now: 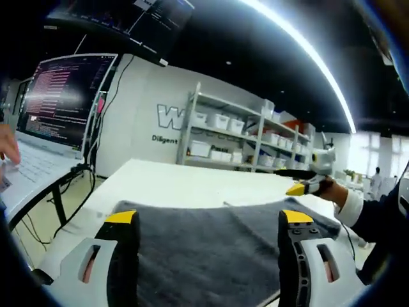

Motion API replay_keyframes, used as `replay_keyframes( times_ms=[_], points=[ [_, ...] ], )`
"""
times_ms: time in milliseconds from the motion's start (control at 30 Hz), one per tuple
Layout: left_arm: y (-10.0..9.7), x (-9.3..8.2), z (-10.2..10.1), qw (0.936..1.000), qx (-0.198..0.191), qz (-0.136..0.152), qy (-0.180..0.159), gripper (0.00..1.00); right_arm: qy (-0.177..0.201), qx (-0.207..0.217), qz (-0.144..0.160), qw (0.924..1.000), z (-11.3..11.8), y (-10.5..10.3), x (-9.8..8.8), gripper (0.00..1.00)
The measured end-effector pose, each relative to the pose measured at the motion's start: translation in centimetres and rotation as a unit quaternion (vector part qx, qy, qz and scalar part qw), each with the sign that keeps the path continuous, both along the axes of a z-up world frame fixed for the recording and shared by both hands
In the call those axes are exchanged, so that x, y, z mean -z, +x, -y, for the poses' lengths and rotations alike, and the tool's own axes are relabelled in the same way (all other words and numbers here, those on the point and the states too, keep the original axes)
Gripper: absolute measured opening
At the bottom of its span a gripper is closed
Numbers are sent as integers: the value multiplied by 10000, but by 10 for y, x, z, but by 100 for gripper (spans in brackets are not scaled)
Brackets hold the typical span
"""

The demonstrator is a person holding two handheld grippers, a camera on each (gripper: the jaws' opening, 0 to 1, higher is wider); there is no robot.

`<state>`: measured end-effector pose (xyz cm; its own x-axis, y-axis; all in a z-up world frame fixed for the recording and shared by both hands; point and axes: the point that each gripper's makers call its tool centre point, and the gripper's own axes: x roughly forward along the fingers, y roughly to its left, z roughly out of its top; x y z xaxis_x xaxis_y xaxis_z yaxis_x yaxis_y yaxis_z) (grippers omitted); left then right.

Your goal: Open the folded towel by lifting each exposed corner and separating the folded layers until the towel lies flat within the target outline without major curled edges

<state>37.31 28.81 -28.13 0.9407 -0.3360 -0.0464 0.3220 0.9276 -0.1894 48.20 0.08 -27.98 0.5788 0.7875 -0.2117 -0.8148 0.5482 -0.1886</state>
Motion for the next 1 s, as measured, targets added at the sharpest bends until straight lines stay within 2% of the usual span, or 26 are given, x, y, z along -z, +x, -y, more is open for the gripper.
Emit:
replay_keyframes(
  times_ms=[267,400,533,667,833,1000],
  points=[
    [6,1,15,9996,181,46,200,97,231,826,27,9963,82,-37,8,99],
    [4,2,25,9992,295,50,268,100,245,1138,83,9932,109,-49,11,99],
    [-1,5,33,9983,407,30,418,100,348,1327,87,9905,126,-63,12,99],
    [-10,4,42,9979,478,104,415,100,455,1536,170,9869,142,-84,13,99],
    [-26,5,54,9972,551,180,468,100,466,1857,271,9811,164,-115,19,99],
    [-47,15,69,9959,683,108,578,100,555,1967,316,9784,172,-143,24,99]
  ],
)
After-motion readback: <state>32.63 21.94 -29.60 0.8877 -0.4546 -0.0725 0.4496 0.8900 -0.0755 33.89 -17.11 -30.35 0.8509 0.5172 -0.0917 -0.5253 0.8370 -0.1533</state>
